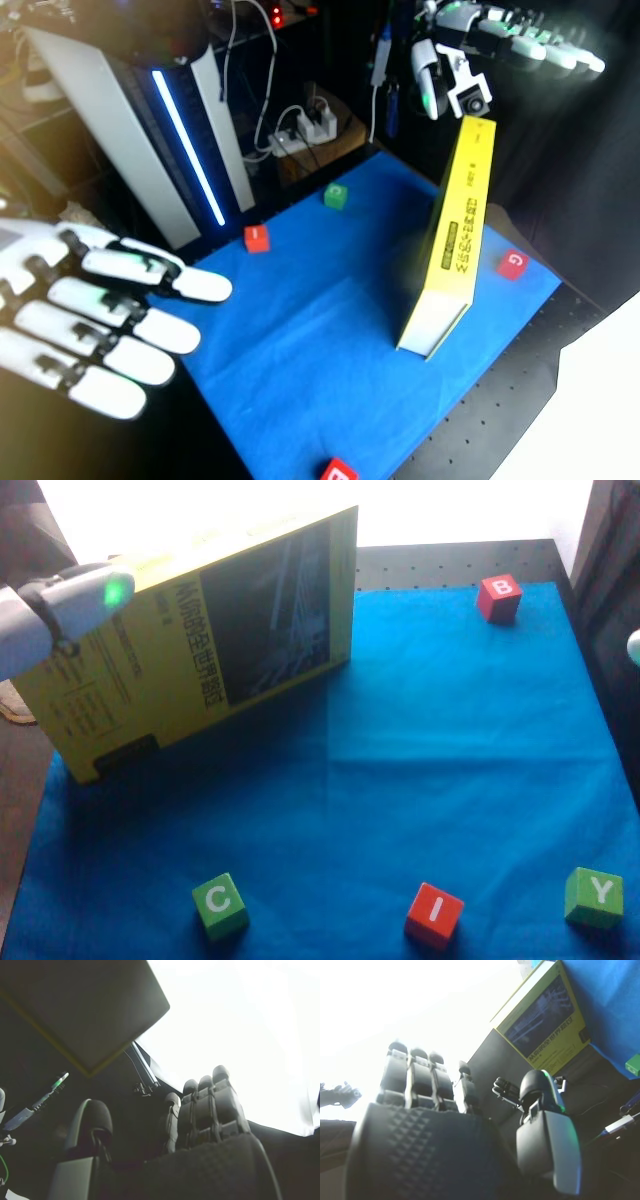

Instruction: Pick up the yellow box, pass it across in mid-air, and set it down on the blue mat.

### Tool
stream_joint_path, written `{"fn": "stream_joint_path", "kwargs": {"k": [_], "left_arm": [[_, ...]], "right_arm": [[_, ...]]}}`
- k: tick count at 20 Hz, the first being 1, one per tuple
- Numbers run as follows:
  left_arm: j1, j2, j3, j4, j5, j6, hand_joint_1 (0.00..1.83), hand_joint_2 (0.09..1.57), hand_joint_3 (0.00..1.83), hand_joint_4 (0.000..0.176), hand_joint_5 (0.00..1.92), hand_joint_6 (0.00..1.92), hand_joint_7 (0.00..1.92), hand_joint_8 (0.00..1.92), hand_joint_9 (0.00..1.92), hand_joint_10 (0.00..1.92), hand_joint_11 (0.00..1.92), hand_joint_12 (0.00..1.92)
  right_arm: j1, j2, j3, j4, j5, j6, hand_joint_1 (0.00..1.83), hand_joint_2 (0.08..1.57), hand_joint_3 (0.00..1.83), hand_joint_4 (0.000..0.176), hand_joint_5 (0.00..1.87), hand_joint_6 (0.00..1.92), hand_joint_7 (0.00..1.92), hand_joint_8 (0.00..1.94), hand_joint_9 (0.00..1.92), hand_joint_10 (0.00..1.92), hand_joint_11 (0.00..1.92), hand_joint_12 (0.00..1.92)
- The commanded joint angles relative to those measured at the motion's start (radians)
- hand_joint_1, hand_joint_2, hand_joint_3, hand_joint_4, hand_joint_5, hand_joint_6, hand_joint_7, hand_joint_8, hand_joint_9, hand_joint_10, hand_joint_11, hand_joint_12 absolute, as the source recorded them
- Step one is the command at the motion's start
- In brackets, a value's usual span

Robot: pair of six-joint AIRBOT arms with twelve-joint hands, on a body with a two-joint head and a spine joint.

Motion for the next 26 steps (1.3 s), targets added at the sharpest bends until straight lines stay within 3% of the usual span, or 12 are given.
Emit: {"fn": "stream_joint_path", "kwargs": {"k": [1, 8, 13, 14, 15, 16, 17, 18, 19, 21, 22, 26], "left_arm": [[-0.012, -0.002, 0.005, 0.007, -0.114, 0.001, 0.31, 1.25, 0.02, 0.066, 0.0, 0.0, 0.0, 0.0, 0.0, 0.0, 0.0, 0.0], [0.0, -0.029, 0.014, -0.021, -0.075, 0.0, 0.35, 1.23, 0.0, 0.127, 0.0, 0.0, 0.0, 0.0, 0.0, 0.0, 0.0, 0.0], [-0.016, -0.109, 0.076, -0.112, 0.105, -0.001, 0.49, 1.22, 0.0, 0.11, 0.0, 0.0, 0.0, 0.0, 0.0, 0.0, 0.0, 0.14], [-0.024, -0.128, 0.095, -0.132, 0.151, -0.001, 0.53, 1.2, 0.0, 0.101, 0.0, 0.0, 0.0, 0.0, 0.0, 0.0, 0.0, 0.27], [-0.028, -0.137, 0.102, -0.143, 0.167, -0.001, 0.62, 1.19, 0.0, 0.078, 0.0, 0.0, 0.0, 0.0, 0.02, 0.0, 0.0, 0.65], [-0.028, -0.147, 0.107, -0.154, 0.174, -0.001, 0.73, 1.19, 0.0, 0.028, 0.07, 0.01, 0.23, 0.16, 0.17, 0.81, 0.13, 1.46], [-0.028, -0.149, 0.108, -0.159, 0.174, -0.001, 0.79, 1.18, 0.0, 0.005, 0.25, 0.1, 0.21, 1.13, 0.32, 1.56, 0.37, 1.83], [-0.028, -0.149, 0.106, -0.159, 0.178, -0.001, 1.06, 1.12, 0.0, 0.0, 0.49, 1.42, 0.56, 1.76, 0.81, 1.85, 0.96, 1.9], [-0.028, -0.149, 0.106, -0.157, 0.179, -0.001, 1.18, 1.12, 0.0, 0.0, 0.92, 1.82, 1.07, 1.89, 1.25, 1.91, 1.35, 1.92], [-0.026, -0.148, 0.102, -0.155, 0.162, -0.001, 1.26, 1.17, 0.0, 0.0, 1.27, 1.92, 1.44, 1.92, 1.58, 1.92, 1.66, 1.92], [-0.026, -0.146, 0.099, -0.149, 0.155, -0.001, 1.28, 1.19, 0.01, 0.0, 1.27, 1.92, 1.46, 1.92, 1.59, 1.92, 1.67, 1.92], [-0.026, -0.108, 0.063, -0.094, 0.055, -0.002, 1.33, 1.2, 0.0, 0.0, 1.12, 1.92, 1.35, 1.92, 1.45, 1.92, 1.51, 1.92]], "right_arm": [[0.015, 0.001, 0.005, 0.006, 0.12, -0.003, 0.13, 1.29, 0.02, 0.006, 0.0, 0.0, 0.0, 0.0, 0.0, 0.0, 0.0, 0.0], [0.015, -0.001, 0.007, 0.01, 0.119, -0.003, 0.14, 1.3, 0.0, 0.002, 0.0, 0.0, 0.0, 0.0, 0.0, 0.0, 0.0, 0.0], [0.015, -0.01, 0.009, 0.013, 0.117, -0.003, 0.16, 1.32, 0.01, 0.0, 0.0, 0.0, 0.0, 0.0, 0.0, 0.0, 0.0, 0.0], [0.015, -0.011, 0.01, 0.014, 0.112, -0.003, 0.19, 1.31, 0.0, 0.014, 0.0, 0.0, 0.0, 0.0, 0.0, 0.0, 0.0, 0.0], [0.015, -0.011, 0.01, 0.014, 0.112, -0.003, 0.19, 1.29, 0.0, 0.08, 0.0, 0.0, 0.0, 0.0, 0.0, 0.0, 0.0, 0.0], [0.015, -0.012, 0.01, 0.014, 0.112, -0.003, 0.17, 1.27, 0.0, 0.108, 0.0, 0.0, 0.0, 0.0, 0.0, 0.0, 0.0, 0.0], [0.015, -0.013, 0.01, 0.014, 0.112, -0.003, 0.17, 1.26, 0.0, 0.102, 0.0, 0.0, 0.0, 0.0, 0.0, 0.0, 0.0, 0.0], [0.015, -0.012, 0.01, 0.014, 0.112, -0.003, 0.17, 1.26, 0.0, 0.103, 0.0, 0.0, 0.0, 0.0, 0.0, 0.0, 0.0, 0.0], [0.015, -0.012, 0.01, 0.014, 0.112, -0.003, 0.16, 1.27, 0.0, 0.09, 0.0, 0.0, 0.0, 0.0, 0.0, 0.0, 0.0, 0.0], [0.015, -0.013, 0.01, 0.015, 0.112, -0.003, 0.22, 1.27, 0.0, 0.089, 0.0, 0.0, 0.0, 0.0, 0.0, 0.0, 0.03, 0.02], [0.015, -0.013, 0.01, 0.015, 0.112, -0.003, 0.26, 1.28, 0.0, 0.075, 0.0, 0.0, 0.0, 0.0, 0.0, 0.0, 0.06, 0.03], [0.015, -0.013, 0.011, 0.017, 0.112, -0.003, 0.25, 1.28, 0.0, 0.117, 0.0, 0.0, 0.0, 0.0, 0.0, 0.0, 0.01, 0.03]]}}
